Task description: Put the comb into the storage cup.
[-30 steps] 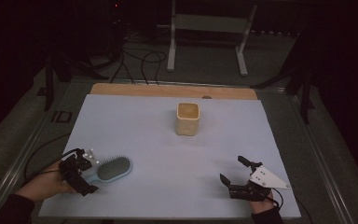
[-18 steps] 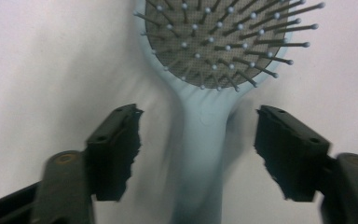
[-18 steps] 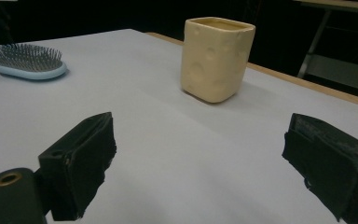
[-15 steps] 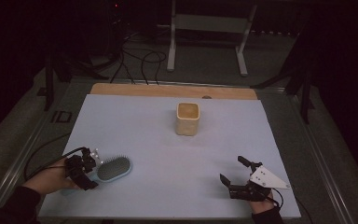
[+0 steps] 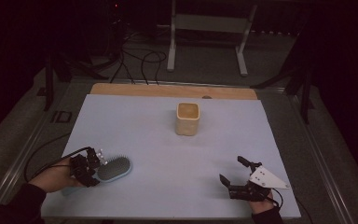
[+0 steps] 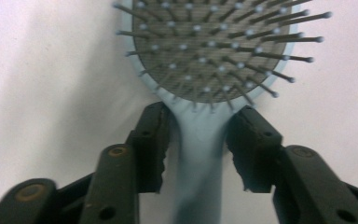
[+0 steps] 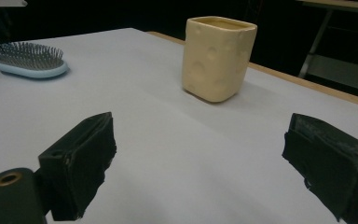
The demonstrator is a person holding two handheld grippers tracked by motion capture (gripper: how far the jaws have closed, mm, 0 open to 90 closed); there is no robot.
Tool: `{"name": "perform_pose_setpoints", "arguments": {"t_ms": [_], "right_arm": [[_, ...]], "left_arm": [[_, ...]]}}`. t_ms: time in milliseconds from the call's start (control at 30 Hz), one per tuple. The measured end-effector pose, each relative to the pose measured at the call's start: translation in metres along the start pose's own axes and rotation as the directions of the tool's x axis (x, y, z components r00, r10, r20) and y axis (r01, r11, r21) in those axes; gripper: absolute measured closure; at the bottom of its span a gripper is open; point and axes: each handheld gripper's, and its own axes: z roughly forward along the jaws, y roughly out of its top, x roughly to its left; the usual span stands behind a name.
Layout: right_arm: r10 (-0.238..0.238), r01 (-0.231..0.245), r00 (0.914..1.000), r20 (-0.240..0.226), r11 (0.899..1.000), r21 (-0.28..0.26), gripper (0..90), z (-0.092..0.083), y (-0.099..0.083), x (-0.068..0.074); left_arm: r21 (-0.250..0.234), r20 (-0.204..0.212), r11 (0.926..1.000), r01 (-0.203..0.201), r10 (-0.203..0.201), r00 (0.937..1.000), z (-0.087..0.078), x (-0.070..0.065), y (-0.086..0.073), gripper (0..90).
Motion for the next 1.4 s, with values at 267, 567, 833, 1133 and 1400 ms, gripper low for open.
{"name": "perform_pose_setpoints", "arguments": {"t_ms": [267, 567, 833, 1133, 1400], "right_arm": [[0.002, -0.002, 1.0, -0.002, 1.0, -0.001, 8.7, 0.0, 0.0, 0.0], [0.004, -0.004, 1.0, -0.001, 1.0, -0.002, 8.7, 0.0, 0.0, 0.0], [0.007, -0.007, 1.0, 0.002, 1.0, 0.0, 8.7, 0.0, 0.0, 0.0], [0.008, -0.008, 1.0, 0.002, 1.0, -0.002, 8.7, -0.001, 0.0, -0.001], [0.011, -0.011, 0.9999, -0.002, 1.0, -0.001, 8.7, 0.0, 0.0, 0.0]], "left_arm": [[0.054, -0.005, 0.9982, 0.025, -0.025, 0.9997, 0.001, -0.001, 0.008, 67.3], [-0.007, -0.013, 0.9987, 0.051, -0.051, 0.9986, 0.0, -0.002, 0.001, 69.7], [-0.091, -0.066, 0.9938, 0.064, -0.07, 0.9953, -0.002, -0.001, 0.0, 69.9], [-0.183, -0.091, 0.9801, 0.077, -0.094, 0.9914, -0.013, -0.003, 0.004, 69.9], [-0.293, -0.068, 0.9506, 0.102, -0.127, 0.9895, -0.028, -0.002, 0.007, 69.9]]}}
